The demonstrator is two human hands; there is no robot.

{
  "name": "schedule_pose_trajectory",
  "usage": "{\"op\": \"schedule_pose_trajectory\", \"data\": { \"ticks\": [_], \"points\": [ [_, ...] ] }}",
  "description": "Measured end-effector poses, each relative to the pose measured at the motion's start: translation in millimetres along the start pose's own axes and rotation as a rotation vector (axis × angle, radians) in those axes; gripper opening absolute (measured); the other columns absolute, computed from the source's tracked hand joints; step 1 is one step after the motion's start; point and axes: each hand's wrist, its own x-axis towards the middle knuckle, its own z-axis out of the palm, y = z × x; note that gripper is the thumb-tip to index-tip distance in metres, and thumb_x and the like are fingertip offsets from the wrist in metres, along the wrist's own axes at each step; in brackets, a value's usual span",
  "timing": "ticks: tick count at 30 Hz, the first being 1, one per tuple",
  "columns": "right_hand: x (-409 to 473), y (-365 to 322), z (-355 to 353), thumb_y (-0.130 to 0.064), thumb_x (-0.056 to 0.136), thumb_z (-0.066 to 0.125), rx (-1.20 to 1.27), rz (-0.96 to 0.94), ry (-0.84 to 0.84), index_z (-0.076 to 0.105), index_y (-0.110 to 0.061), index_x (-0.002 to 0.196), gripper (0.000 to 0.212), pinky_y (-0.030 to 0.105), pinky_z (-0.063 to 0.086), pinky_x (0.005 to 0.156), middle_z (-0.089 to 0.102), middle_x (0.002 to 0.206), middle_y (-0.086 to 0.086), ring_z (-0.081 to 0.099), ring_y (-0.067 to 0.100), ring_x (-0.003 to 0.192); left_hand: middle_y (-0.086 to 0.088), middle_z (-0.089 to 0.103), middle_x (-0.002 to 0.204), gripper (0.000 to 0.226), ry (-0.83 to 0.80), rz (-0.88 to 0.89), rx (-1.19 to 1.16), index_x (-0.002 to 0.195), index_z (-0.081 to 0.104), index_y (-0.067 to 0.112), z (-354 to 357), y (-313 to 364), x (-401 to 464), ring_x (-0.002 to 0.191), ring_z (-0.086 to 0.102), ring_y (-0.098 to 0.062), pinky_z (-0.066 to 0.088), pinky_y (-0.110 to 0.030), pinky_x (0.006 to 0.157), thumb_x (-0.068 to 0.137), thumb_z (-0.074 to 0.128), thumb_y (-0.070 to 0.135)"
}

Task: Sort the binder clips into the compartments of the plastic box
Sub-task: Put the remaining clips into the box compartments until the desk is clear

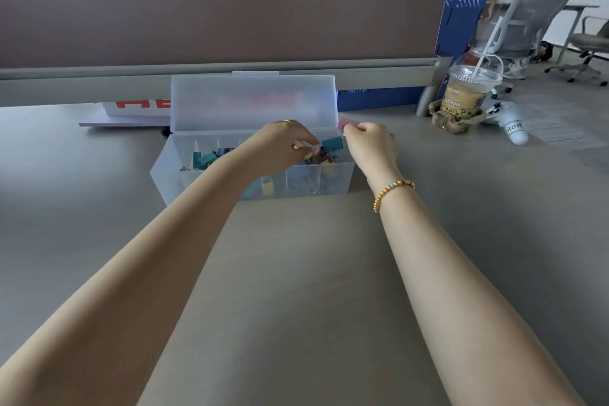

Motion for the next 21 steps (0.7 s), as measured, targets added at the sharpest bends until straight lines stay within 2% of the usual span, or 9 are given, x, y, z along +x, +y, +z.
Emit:
{"op": "schedule_pose_trajectory", "data": {
  "ticks": [2,4,6,9,12,15,17,19,21],
  "points": [
    [-1,1,-2,-0.031,0.087,0.044,-0.067,-0.031,-0.077,0.037,-0.023,0.048,0.04,0.031,0.03,0.071,0.035,0.057,-0.001,0.038,0.025,0.082,-0.002,0.063,0.122,0.027,-0.027,0.002,0.051,0.117,0.067,0.021,4,4,11,0.107,0.053,-0.024,0.043,-0.027,0.088,0.093,0.054,0.018],
    [-1,1,-4,-0.027,0.088,0.043,-0.142,-0.062,-0.131,0.036,-0.022,0.049,0.04,0.031,0.03,0.071,0.036,0.059,0.0,0.038,0.026,0.083,-0.002,0.066,0.117,0.026,-0.025,-0.022,0.134,0.115,0.068,0.023,8,6,22,0.097,0.051,-0.024,0.045,-0.028,0.084,0.093,0.055,0.023],
    [0,2,-8,-0.025,0.089,0.041,-0.226,-0.096,-0.15,0.038,-0.019,0.052,0.038,0.033,0.033,0.073,0.047,0.072,0.007,0.043,0.029,0.09,-0.004,0.065,0.116,0.026,0.006,-0.064,0.169,0.115,0.067,0.021,9,6,30,0.094,0.05,-0.023,0.049,-0.03,0.085,0.092,0.056,0.023],
    [-1,2,-14,-0.03,0.094,0.039,-0.382,-0.177,-0.155,0.042,-0.016,0.056,0.041,0.037,0.038,0.085,0.057,0.097,0.017,0.045,0.034,0.108,-0.007,0.067,0.113,0.02,0.06,-0.132,0.105,0.107,0.068,0.016,7,1,37,0.102,0.056,-0.027,0.05,-0.033,0.085,0.09,0.056,0.018],
    [-7,-1,-15,-0.033,0.095,0.042,-0.57,-0.304,-0.093,0.062,-0.011,0.082,0.032,0.04,0.035,0.093,0.053,0.115,0.015,0.04,0.034,0.117,-0.005,0.069,0.11,0.024,-0.046,-0.152,0.084,0.104,0.072,0.015,6,0,34,0.089,0.055,-0.022,0.044,-0.028,0.077,0.091,0.057,0.029],
    [-12,-4,-10,-0.04,0.095,0.041,-0.697,-0.356,-0.079,0.065,-0.009,0.103,0.04,0.04,0.034,0.096,0.051,0.122,0.013,0.038,0.033,0.12,-0.002,0.069,0.106,0.024,0.011,-0.17,-0.16,0.104,0.072,0.015,2,-1,26,0.08,0.055,-0.014,0.046,-0.023,0.072,0.092,0.052,0.021],
    [-15,-6,-9,-0.042,0.096,0.04,-0.651,-0.356,-0.033,0.062,-0.006,0.105,0.043,0.04,0.036,0.095,0.051,0.122,0.014,0.041,0.033,0.119,-0.003,0.067,0.103,0.027,0.152,-0.183,-0.267,0.108,0.07,0.013,-4,-7,21,0.079,0.059,-0.013,0.042,-0.012,0.066,0.094,0.047,0.014],
    [-15,-6,-11,-0.031,0.096,0.043,-0.508,-0.366,0.061,0.054,-0.006,0.111,0.032,0.041,0.039,0.093,0.049,0.122,0.016,0.043,0.032,0.116,-0.005,0.069,0.109,0.027,0.242,-0.202,-0.306,0.109,0.069,0.01,-11,-15,17,0.09,0.062,-0.014,0.041,-0.016,0.075,0.095,0.046,0.013],
    [-14,-3,-11,-0.02,0.095,0.044,-0.418,-0.384,0.014,0.049,-0.008,0.123,0.031,0.041,0.043,0.095,0.044,0.128,0.014,0.041,0.032,0.119,-0.005,0.069,0.112,0.027,0.251,-0.215,-0.284,0.109,0.069,0.009,-16,-23,11,0.091,0.058,-0.011,0.041,-0.019,0.078,0.095,0.047,0.013]
  ]
}}
